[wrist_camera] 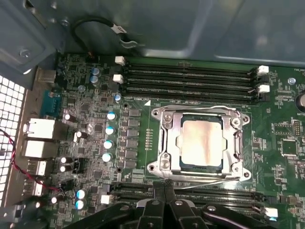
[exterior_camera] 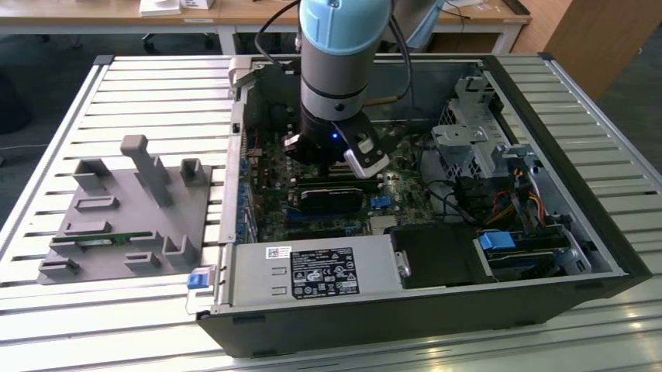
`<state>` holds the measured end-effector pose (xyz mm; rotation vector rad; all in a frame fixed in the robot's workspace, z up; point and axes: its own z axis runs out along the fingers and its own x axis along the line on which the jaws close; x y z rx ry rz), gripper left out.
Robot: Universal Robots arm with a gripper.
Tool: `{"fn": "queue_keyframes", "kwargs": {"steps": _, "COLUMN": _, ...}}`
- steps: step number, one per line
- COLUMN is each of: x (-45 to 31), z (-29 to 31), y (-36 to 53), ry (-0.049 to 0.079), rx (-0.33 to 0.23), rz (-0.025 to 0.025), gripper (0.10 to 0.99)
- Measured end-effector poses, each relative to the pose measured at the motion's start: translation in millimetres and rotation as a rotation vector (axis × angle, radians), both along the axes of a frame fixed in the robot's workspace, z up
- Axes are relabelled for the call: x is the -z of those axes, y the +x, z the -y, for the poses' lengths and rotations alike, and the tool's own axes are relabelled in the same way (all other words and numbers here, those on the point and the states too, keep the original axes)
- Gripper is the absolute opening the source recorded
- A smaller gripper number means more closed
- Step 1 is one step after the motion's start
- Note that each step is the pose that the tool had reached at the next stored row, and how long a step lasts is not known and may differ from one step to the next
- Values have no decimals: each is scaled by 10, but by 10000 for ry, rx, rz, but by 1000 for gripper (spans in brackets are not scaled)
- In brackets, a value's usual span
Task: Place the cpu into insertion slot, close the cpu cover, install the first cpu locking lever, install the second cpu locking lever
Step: 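Install the second cpu locking lever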
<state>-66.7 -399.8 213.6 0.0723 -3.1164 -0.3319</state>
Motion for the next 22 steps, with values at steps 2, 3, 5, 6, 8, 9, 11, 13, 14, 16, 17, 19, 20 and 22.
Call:
{"fn": "queue_keyframes", "kwargs": {"steps": 2, "x": 22, "z": 0, "y": -1, "ry": 89, "rx": 1, "rz": 1, "gripper": 106}}
{"fn": "queue_keyframes", "kwargs": {"steps": 3, "x": 34, "z": -1, "y": -1, "ry": 117, "rx": 2, "rz": 2, "gripper": 106}}
{"fn": "queue_keyframes", "kwargs": {"steps": 5, "x": 59, "z": 0, "y": -2, "ry": 158, "rx": 1, "rz": 1, "gripper": 106}}
{"fn": "queue_keyframes", "kwargs": {"steps": 6, "x": 70, "z": 0, "y": -2, "ry": 175, "rx": 1, "rz": 0, "gripper": 106}}
{"fn": "queue_keyframes", "kwargs": {"steps": 8, "x": 87, "z": 3, "y": -5, "ry": 213, "rx": 2, "rz": -1, "gripper": 106}}
{"fn": "queue_keyframes", "kwargs": {"steps": 9, "x": 92, "z": 6, "y": -6, "ry": 251, "rx": 0, "rz": -1, "gripper": 106}}
{"fn": "queue_keyframes", "kwargs": {"steps": 11, "x": 100, "z": 21, "y": -12, "ry": 360, "rx": 0, "rz": 0, "gripper": 106}}
{"fn": "queue_keyframes", "kwargs": {"steps": 13, "x": 103, "z": 57, "y": -14, "ry": 489, "rx": 1, "rz": 0, "gripper": 106}}
{"fn": "queue_keyframes", "kwargs": {"steps": 14, "x": 104, "z": 78, "y": -14, "ry": 525, "rx": 0, "rz": 1, "gripper": 106}}
{"fn": "queue_keyframes", "kwargs": {"steps": 16, "x": 105, "z": 111, "y": -19, "ry": 597, "rx": 0, "rz": 0, "gripper": 106}}
{"fn": "queue_keyframes", "kwargs": {"steps": 17, "x": 106, "z": 119, "y": -24, "ry": 651, "rx": 1, "rz": 1, "gripper": 106}}
{"fn": "queue_keyframes", "kwargs": {"steps": 19, "x": 111, "z": 124, "y": -36, "ry": 761, "rx": 1, "rz": 0, "gripper": 106}}
{"fn": "queue_keyframes", "kwargs": {"steps": 20, "x": 115, "z": 124, "y": -38, "ry": 797, "rx": 0, "rz": 0, "gripper": 106}}
{"fn": "queue_keyframes", "kwargs": {"steps": 22, "x": 123, "z": 123, "y": -39, "ry": 847, "rx": 1, "rz": 1, "gripper": 106}}
